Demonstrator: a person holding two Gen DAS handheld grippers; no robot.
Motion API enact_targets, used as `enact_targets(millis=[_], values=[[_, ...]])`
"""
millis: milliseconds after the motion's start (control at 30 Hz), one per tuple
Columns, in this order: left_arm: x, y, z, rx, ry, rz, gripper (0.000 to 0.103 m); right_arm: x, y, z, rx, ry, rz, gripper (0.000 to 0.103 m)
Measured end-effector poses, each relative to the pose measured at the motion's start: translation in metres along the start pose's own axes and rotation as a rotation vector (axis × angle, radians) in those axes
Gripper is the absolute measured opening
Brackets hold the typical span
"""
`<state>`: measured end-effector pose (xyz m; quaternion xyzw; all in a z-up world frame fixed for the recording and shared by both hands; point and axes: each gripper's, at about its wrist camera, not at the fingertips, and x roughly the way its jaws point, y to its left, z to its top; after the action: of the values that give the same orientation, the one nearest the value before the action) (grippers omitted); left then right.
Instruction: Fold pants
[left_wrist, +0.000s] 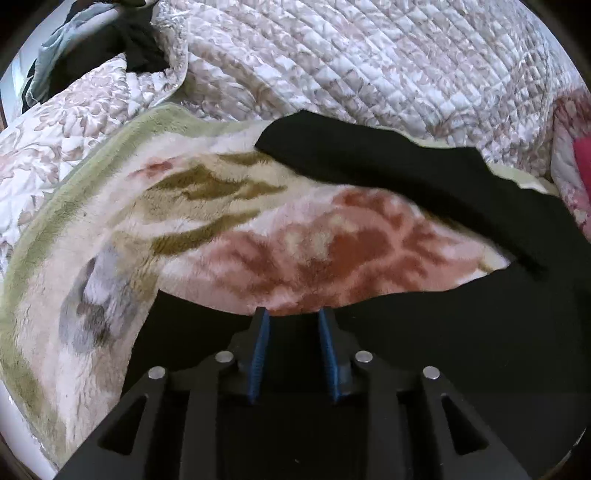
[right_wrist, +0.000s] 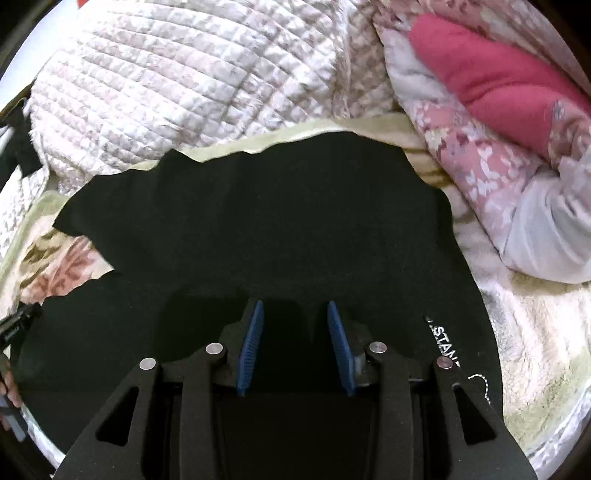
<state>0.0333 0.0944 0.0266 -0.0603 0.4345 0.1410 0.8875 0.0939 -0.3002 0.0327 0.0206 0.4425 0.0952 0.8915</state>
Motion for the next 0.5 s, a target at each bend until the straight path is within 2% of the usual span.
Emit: enact_targets(millis=[167,367,500], values=[[-0.032,-0.018,-0.01,0.038,-0.065,-0.053,0.03,-0.011,0.024,-0.012,-0.042,-0.016,0.071,0.049],[-0.055,-0.045,-0.031,0.101,-0.076,-0.135,0.031,-0.025,0.066,-0.031,-0.144,-0.025,0.121,0.049],[-0.052,-0.06,-0.046,0.159,-0.049,-0.154,0.033,-0.024,0.086,-0.046,-0.206,-0.001,0.145,0.049]])
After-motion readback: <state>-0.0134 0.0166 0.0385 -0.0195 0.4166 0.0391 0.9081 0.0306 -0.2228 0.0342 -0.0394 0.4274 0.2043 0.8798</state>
